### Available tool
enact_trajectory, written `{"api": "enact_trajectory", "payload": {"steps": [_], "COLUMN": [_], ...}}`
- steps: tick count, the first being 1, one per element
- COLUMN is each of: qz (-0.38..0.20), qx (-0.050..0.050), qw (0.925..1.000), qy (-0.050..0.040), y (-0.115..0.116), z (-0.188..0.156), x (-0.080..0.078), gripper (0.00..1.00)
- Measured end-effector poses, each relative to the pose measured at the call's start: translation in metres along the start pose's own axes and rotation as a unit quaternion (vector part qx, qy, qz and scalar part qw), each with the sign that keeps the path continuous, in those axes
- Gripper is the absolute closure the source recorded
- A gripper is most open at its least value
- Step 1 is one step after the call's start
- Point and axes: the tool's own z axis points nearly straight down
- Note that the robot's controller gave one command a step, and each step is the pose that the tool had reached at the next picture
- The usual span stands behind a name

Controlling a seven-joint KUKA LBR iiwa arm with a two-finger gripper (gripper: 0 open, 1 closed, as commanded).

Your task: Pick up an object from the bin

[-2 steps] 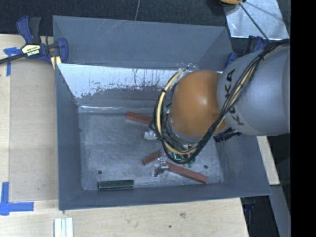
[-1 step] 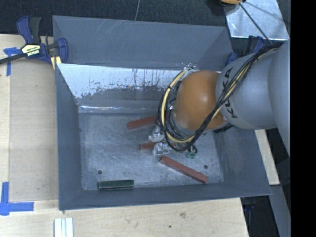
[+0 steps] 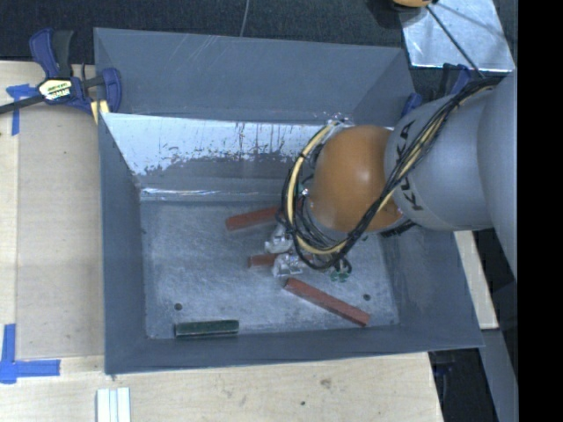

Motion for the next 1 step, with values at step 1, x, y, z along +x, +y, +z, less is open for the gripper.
{"api": "enact_trajectory", "payload": {"steps": [1], "qz": [-0.094], "qx": [0.0], "qw": [0.9955], "qy": [0.0153], "y": [0.0034], "z": [-0.1875], "x": [0.0086], "gripper": [1.0]}}
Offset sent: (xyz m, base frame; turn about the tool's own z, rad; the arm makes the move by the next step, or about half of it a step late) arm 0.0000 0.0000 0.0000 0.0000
